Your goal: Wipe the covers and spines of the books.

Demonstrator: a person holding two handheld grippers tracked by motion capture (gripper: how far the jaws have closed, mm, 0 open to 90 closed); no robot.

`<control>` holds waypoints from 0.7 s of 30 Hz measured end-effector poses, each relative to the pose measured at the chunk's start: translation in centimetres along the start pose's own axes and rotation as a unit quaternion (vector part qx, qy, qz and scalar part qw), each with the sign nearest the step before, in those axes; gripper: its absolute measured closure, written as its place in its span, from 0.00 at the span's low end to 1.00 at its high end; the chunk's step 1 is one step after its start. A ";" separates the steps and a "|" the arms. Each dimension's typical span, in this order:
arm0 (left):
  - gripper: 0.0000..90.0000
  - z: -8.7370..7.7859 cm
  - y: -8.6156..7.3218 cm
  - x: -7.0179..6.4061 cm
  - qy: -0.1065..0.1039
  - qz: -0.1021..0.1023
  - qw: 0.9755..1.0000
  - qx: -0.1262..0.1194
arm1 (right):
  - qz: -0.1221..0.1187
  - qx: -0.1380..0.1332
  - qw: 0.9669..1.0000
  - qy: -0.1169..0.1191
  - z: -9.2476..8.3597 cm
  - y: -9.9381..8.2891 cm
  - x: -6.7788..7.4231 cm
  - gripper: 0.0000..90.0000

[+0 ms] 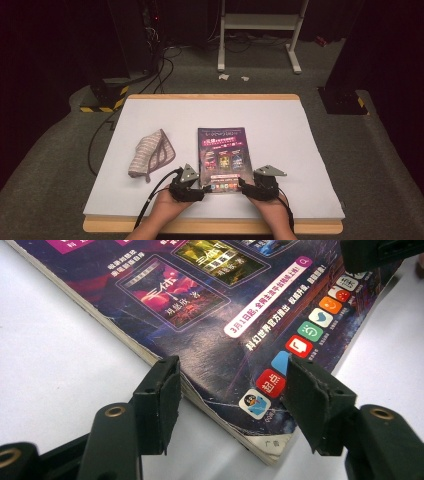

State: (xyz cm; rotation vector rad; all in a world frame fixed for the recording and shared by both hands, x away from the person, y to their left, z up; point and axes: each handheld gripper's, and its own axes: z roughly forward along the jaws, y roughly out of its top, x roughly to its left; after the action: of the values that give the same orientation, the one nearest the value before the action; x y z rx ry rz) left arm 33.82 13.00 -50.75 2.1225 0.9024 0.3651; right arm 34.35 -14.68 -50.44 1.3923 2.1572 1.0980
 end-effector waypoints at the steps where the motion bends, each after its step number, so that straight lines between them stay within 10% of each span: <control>1: 0.45 0.0 0.0 0.0 0.000 -0.001 1.000 0.000 | -0.001 -0.003 1.000 -0.001 -0.1 0.0 0.1 0.39; 21: 0.47 -0.4 -0.4 0.4 0.004 -0.010 1.000 -0.005 | -0.040 -0.086 0.995 0.032 -1.6 1.6 3.5 0.42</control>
State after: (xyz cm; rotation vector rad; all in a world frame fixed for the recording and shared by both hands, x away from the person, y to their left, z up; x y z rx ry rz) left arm 33.68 13.64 -50.80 2.1024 0.9231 0.3667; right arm 32.69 -11.95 -47.81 1.2012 2.0852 1.2806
